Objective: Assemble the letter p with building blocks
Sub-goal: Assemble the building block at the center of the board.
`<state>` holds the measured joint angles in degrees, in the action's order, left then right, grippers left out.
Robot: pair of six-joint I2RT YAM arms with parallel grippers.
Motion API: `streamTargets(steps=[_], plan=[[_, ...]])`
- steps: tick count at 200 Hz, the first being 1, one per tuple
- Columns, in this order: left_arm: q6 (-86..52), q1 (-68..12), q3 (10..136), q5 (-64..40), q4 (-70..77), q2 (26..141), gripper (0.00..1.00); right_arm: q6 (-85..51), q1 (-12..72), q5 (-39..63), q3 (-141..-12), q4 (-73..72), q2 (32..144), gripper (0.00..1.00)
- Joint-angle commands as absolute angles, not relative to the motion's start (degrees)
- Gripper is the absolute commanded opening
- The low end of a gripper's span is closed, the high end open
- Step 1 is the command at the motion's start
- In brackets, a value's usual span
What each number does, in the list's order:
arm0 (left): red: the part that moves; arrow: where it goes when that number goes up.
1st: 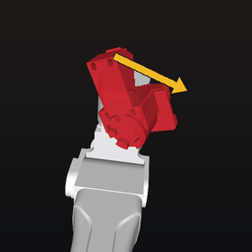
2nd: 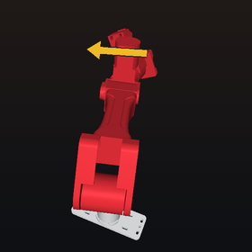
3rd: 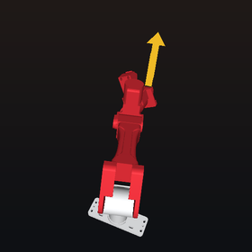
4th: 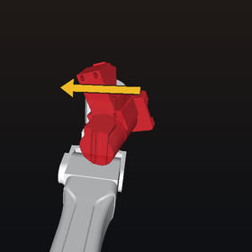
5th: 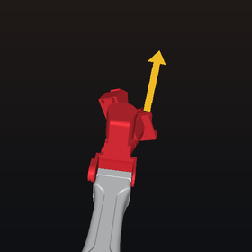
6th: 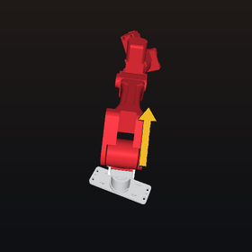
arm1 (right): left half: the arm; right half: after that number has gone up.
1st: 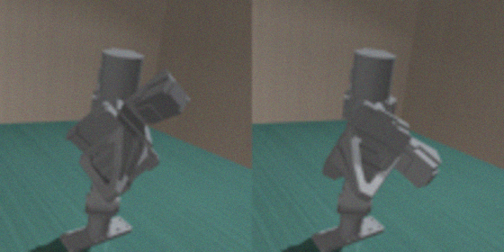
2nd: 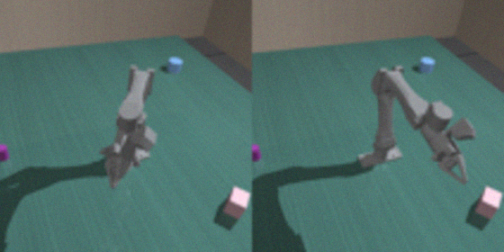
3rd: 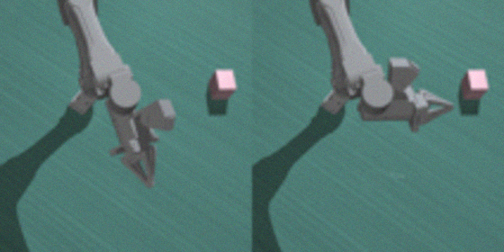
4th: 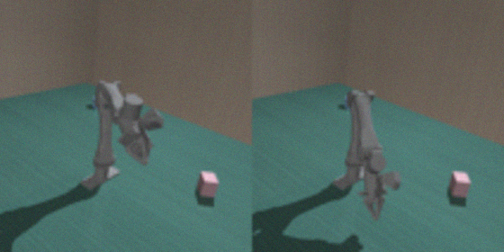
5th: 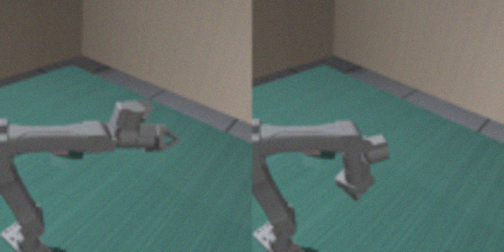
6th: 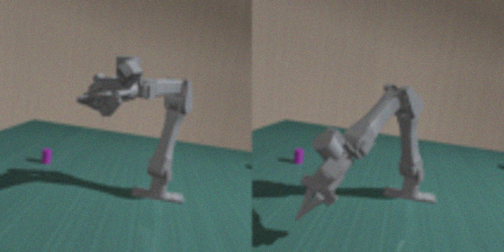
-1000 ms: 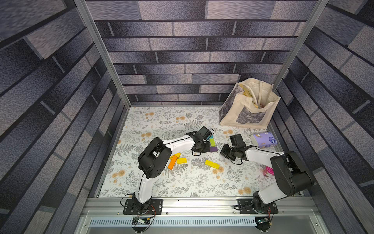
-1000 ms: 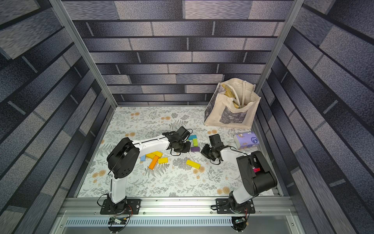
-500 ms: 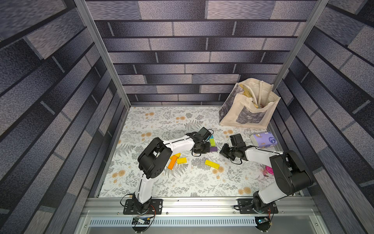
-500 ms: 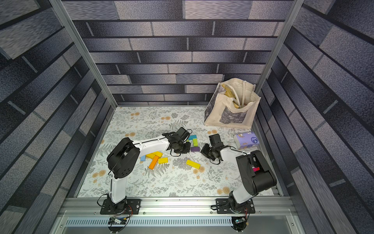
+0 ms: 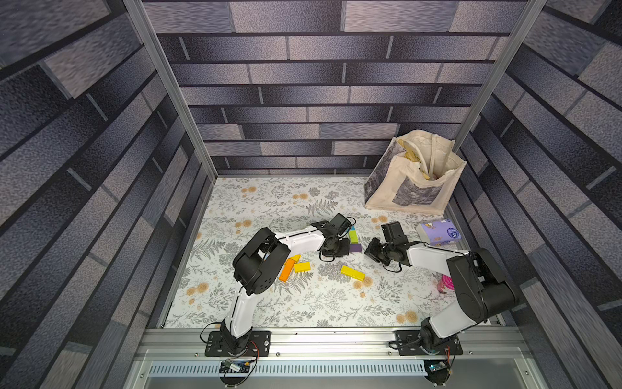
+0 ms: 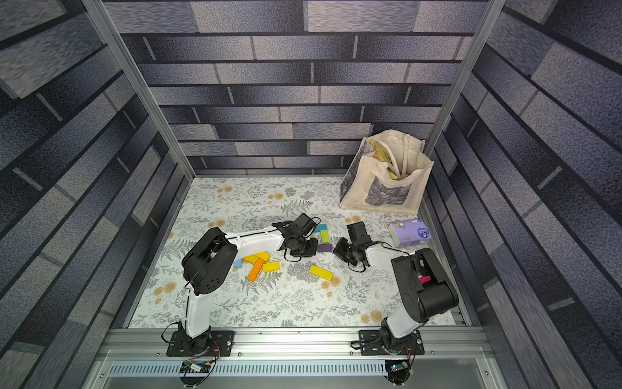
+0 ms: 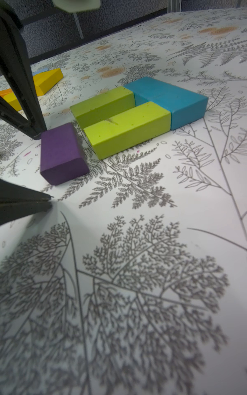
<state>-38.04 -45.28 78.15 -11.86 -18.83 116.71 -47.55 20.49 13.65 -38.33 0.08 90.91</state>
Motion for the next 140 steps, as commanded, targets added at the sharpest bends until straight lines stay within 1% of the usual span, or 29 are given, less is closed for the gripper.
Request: streamTargets(steps=[1, 140], plan=[[-39.2, -44.8, 78.1, -12.7, -18.9, 117.4, 0.00, -46.6, 20.7, 12.7, -38.7, 3.0, 93.6, 0.00], [-39.6, -43.9, 78.9, -13.6, -18.4, 119.7, 0.00, -47.4, 20.7, 14.1, -39.4, 0.7, 97.1, 0.00]])
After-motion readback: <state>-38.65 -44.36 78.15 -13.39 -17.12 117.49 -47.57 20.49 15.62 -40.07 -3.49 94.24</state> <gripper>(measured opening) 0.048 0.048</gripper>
